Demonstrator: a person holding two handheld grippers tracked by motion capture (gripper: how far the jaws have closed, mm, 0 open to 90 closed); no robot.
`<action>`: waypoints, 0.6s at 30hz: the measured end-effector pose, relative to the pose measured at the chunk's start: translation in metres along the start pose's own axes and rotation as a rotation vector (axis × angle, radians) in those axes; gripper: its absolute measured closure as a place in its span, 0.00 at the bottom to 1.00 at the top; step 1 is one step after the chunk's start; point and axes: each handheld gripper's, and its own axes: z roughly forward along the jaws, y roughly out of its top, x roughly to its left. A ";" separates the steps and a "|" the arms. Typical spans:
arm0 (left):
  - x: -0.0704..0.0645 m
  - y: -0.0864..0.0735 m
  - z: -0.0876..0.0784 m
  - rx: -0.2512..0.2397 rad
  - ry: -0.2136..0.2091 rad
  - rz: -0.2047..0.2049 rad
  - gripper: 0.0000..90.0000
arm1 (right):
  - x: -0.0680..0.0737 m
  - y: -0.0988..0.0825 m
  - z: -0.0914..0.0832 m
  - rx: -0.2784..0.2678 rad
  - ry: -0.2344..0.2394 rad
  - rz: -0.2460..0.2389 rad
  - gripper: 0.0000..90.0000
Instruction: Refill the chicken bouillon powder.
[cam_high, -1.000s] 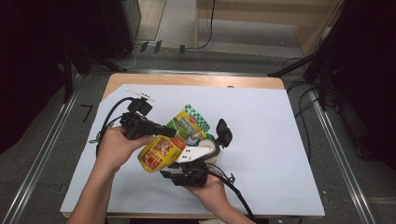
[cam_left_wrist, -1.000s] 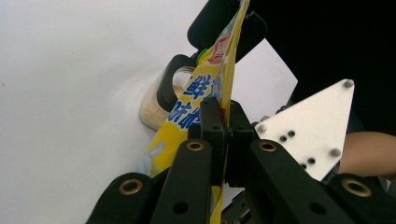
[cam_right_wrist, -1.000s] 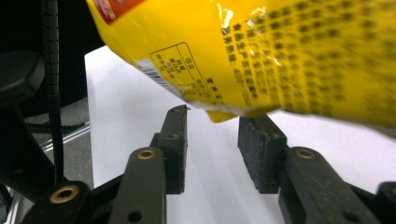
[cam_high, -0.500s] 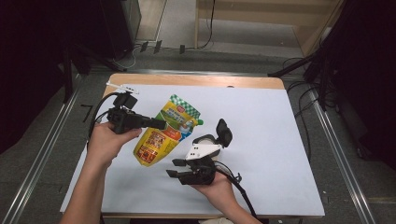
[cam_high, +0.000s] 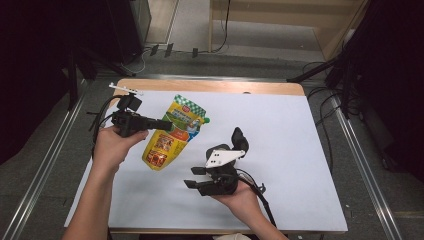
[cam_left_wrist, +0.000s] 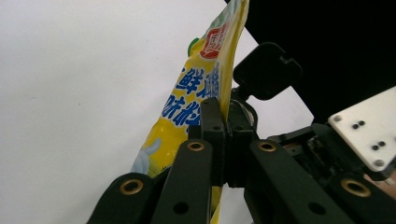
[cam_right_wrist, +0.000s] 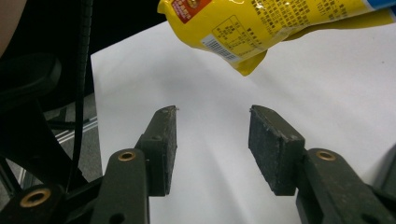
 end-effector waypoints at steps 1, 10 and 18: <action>0.003 0.001 0.002 0.002 0.004 -0.003 1.00 | 0.000 -0.001 -0.003 0.010 0.001 0.006 0.59; 0.016 0.005 0.009 -0.003 0.019 -0.009 1.00 | -0.005 -0.006 -0.021 -0.010 -0.030 0.027 0.59; 0.026 0.010 0.014 -0.029 0.038 -0.012 1.00 | -0.008 -0.016 -0.036 -0.015 -0.063 0.057 0.58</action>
